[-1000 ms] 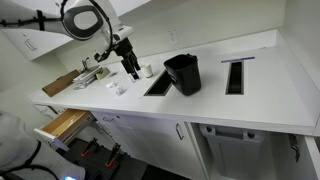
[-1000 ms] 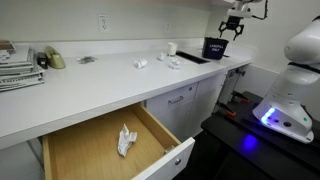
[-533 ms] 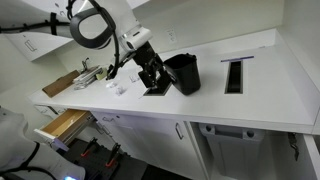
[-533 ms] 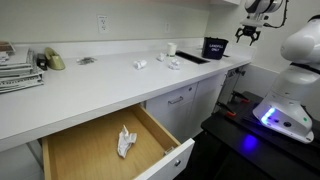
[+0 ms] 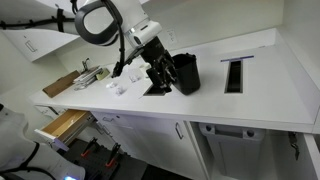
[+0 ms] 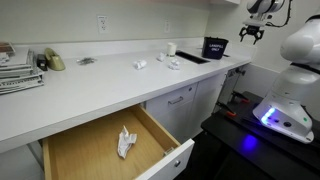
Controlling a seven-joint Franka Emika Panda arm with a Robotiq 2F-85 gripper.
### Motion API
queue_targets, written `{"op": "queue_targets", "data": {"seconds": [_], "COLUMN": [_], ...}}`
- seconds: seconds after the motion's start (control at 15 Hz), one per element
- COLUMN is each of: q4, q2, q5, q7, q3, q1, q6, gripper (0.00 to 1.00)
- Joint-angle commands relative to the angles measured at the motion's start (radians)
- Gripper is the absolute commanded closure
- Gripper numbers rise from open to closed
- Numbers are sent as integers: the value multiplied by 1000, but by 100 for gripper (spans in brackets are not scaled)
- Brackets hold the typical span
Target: Close the cabinet door on the far right
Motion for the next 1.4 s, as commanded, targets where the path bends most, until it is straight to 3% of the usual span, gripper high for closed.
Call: {"op": "queue_targets", "data": {"seconds": [0.0, 0.33, 0.53, 0.73, 0.87, 1.07, 1.13, 1.33], "q4": [20, 116, 199, 347, 469, 623, 494, 527], "q2": [27, 187, 338, 516, 634, 766, 683, 723], "q5": [4, 71, 218, 378, 409, 371, 373, 371], "q7": [-4, -35, -120, -197, -175, -76, -131, -125], "q3": [-15, -79, -106, -85, -80, -116, -93, -93], "q1": [5, -30, -81, -177, -233, -265, -255, -266], "q6": [18, 94, 172, 152, 119, 130, 168, 169], "gripper": [0, 0, 0, 0, 0, 0, 0, 0]}}
